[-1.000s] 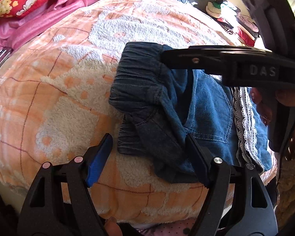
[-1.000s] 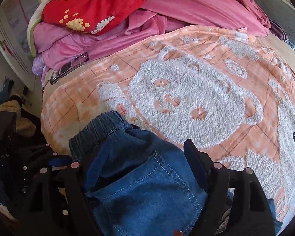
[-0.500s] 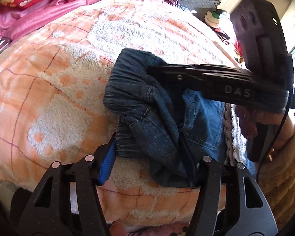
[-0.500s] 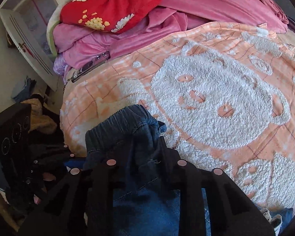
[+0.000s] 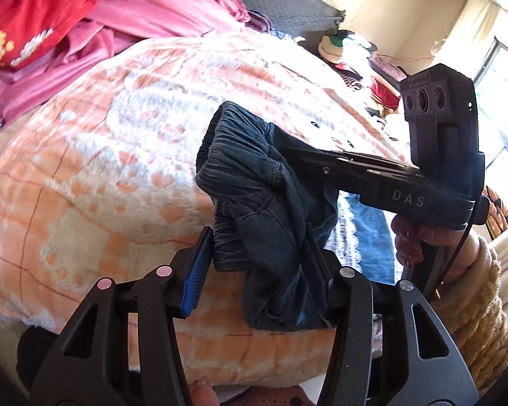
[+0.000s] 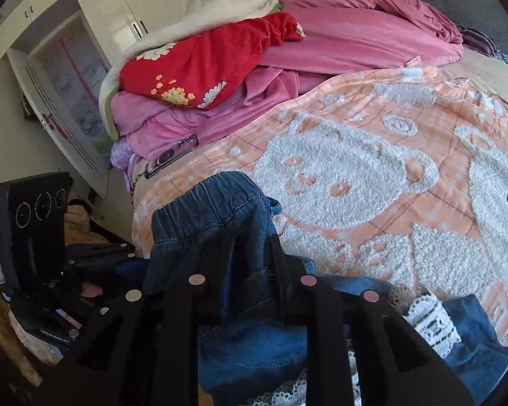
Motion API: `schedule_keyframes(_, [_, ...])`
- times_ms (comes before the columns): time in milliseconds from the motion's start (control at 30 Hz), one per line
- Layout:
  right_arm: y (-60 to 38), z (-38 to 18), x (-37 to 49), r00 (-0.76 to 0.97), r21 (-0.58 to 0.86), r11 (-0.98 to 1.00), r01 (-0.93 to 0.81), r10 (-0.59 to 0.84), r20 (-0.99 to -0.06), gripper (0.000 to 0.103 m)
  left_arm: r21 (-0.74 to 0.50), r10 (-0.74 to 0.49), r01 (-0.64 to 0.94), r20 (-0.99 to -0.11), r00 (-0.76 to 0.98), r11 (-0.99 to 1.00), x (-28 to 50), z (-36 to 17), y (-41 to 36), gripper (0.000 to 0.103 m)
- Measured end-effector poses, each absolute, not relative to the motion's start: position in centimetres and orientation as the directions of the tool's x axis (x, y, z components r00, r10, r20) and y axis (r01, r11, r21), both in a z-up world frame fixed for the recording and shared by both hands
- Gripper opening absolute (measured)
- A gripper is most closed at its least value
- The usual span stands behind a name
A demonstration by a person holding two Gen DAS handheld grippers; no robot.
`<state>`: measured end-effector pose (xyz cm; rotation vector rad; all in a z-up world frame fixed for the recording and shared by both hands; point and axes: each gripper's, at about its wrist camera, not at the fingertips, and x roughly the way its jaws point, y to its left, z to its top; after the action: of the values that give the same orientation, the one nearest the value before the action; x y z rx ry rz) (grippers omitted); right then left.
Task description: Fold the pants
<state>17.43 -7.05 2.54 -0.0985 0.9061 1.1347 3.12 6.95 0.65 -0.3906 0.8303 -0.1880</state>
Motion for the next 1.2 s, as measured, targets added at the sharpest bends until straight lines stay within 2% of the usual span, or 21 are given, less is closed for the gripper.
schedule_keyframes(300, [-14.8,3.6,16.6,0.205,0.367,0.524,-0.768,0.745,-0.635,0.019,-0.389,-0.388,0.146,-0.667,0.636,0.909,4.6,2.4,0.2,0.042])
schedule_keyframes(500, [-19.6,2.3,16.5,0.256,0.369,0.611,-0.7,0.698,-0.669,0.022,-0.378,-0.443,0.236,-0.695,0.566,0.895,5.2,1.0,-4.2,0.041])
schedule_keyframes(533, [-20.3,2.0,16.6,0.268,0.375,0.63,-0.68,0.69,-0.673,0.028,-0.376,-0.449,0.249,-0.699,0.556,0.893,5.3,0.7,-4.7,0.041])
schedule_keyframes(567, [-21.1,1.8,16.7,0.281,0.386,0.649,-0.656,0.684,-0.673,0.039,-0.372,-0.453,0.26,-0.703,0.549,0.891,5.3,0.4,-5.2,0.041])
schedule_keyframes(600, [-21.8,1.6,16.9,0.288,0.405,0.663,-0.63,0.683,-0.671,0.044,-0.369,-0.455,0.266,-0.706,0.543,0.89,5.2,0.1,-5.5,0.041])
schedule_keyframes(667, [-22.5,1.7,17.1,0.307,0.423,0.679,-0.6,0.684,-0.662,0.063,-0.37,-0.459,0.271,-0.708,0.538,0.889,5.1,-0.1,-6.0,0.041])
schedule_keyframes(833, [-20.7,3.1,17.1,0.302,0.408,0.647,-0.645,0.705,-0.642,0.08,-0.372,-0.458,0.268,-0.69,0.561,0.889,4.5,0.6,-5.4,0.041])
schedule_keyframes(933, [-18.7,3.1,18.0,0.274,0.409,0.639,-0.651,0.701,-0.659,0.083,-0.339,-0.42,0.25,-0.684,0.596,0.907,3.8,1.4,-4.6,0.041])
schedule_keyframes(967, [-18.1,2.9,18.4,0.266,0.412,0.647,-0.642,0.692,-0.671,0.093,-0.32,-0.401,0.243,-0.687,0.606,0.916,3.7,1.5,-4.4,0.041])
schedule_keyframes(1133, [-16.1,0.7,20.6,0.185,0.459,0.658,-0.597,0.67,-0.719,0.093,-0.261,-0.34,0.219,-0.716,0.61,0.94,4.8,0.7,-4.4,0.042])
schedule_keyframes(1200, [-15.8,-0.1,20.8,0.136,0.5,0.637,-0.586,0.686,-0.715,0.074,-0.246,-0.334,0.225,-0.718,0.611,0.943,5.6,0.0,-4.9,0.042])
